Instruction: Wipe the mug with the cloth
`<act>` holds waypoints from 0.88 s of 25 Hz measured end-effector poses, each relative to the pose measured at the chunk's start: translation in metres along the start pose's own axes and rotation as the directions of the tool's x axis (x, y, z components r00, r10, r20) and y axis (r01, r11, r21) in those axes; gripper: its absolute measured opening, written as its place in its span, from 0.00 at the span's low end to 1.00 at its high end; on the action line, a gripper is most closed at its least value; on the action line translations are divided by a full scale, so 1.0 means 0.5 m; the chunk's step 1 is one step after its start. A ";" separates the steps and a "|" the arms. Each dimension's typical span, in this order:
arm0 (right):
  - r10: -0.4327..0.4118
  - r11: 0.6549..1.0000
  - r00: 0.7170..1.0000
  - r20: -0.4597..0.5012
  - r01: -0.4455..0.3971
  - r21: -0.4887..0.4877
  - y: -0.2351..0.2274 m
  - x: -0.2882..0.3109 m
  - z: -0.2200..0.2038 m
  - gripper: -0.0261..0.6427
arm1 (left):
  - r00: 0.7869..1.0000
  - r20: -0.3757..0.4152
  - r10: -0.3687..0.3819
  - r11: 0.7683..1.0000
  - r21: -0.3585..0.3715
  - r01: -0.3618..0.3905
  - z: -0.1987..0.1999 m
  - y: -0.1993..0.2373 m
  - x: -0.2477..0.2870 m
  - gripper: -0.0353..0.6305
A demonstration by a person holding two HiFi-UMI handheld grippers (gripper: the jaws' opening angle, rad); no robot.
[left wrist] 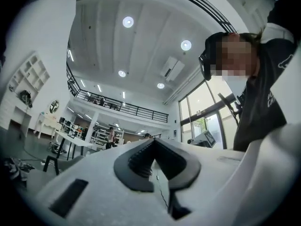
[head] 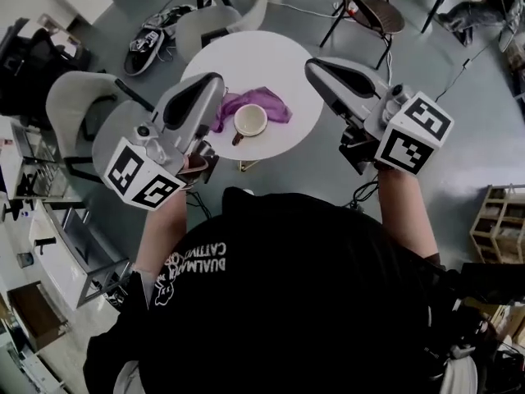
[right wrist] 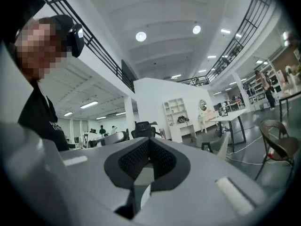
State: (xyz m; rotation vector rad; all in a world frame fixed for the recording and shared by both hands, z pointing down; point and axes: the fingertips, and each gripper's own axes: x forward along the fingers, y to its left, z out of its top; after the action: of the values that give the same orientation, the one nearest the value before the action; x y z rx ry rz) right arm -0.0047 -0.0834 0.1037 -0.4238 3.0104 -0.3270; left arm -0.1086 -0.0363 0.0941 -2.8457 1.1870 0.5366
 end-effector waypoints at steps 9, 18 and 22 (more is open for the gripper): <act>0.108 0.992 0.990 -0.086 -0.113 -0.055 0.016 -0.136 -0.002 0.05 | 0.941 0.067 0.331 0.944 -0.039 -0.329 -0.005 -0.121 0.009 0.05; 0.122 0.992 0.984 -0.126 -0.123 -0.001 0.038 -0.222 -0.044 0.05 | 0.842 0.008 0.539 0.842 -0.037 -0.538 -0.064 -0.271 -0.038 0.05; 0.125 0.991 0.980 -0.157 -0.115 0.071 0.048 -0.249 -0.084 0.05 | 0.814 -0.018 0.581 0.813 -0.022 -0.582 -0.094 -0.327 -0.058 0.05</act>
State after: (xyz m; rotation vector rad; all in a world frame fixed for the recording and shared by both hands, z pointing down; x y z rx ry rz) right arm 0.1039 -0.0176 0.1460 -0.2195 3.1537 -0.4646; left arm 0.0001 0.0936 0.1277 -2.4552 2.0808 0.5403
